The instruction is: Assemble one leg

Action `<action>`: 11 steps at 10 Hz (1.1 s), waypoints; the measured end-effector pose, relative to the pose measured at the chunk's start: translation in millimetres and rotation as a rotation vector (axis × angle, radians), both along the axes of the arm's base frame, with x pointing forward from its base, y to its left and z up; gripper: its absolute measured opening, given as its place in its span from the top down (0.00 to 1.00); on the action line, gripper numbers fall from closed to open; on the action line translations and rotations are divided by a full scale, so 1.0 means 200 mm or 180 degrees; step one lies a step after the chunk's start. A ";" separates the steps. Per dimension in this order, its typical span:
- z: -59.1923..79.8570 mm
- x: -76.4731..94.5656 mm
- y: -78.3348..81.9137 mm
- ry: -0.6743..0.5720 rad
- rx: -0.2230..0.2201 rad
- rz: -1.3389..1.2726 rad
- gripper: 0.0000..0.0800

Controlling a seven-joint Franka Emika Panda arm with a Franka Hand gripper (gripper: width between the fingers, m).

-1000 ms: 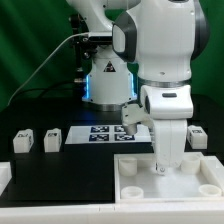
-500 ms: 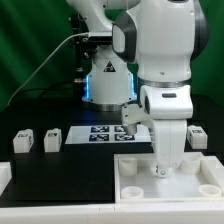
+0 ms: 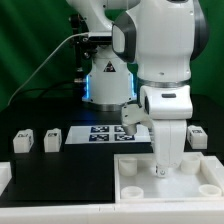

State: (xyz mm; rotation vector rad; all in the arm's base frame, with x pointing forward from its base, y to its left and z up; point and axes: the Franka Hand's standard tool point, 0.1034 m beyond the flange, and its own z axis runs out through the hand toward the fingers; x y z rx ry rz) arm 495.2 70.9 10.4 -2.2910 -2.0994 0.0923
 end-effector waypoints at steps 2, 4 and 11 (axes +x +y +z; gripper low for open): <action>0.09 -0.05 0.05 -0.0013 -0.0036 -0.0452 0.19; 0.14 -0.11 0.17 0.0038 -0.0112 -0.1518 0.19; 0.18 -0.15 0.48 0.0153 -0.0174 -0.4025 0.19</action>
Offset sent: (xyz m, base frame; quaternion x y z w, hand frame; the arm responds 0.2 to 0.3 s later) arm -0.0292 0.0458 0.0247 0.0363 -0.0068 0.3393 0.9399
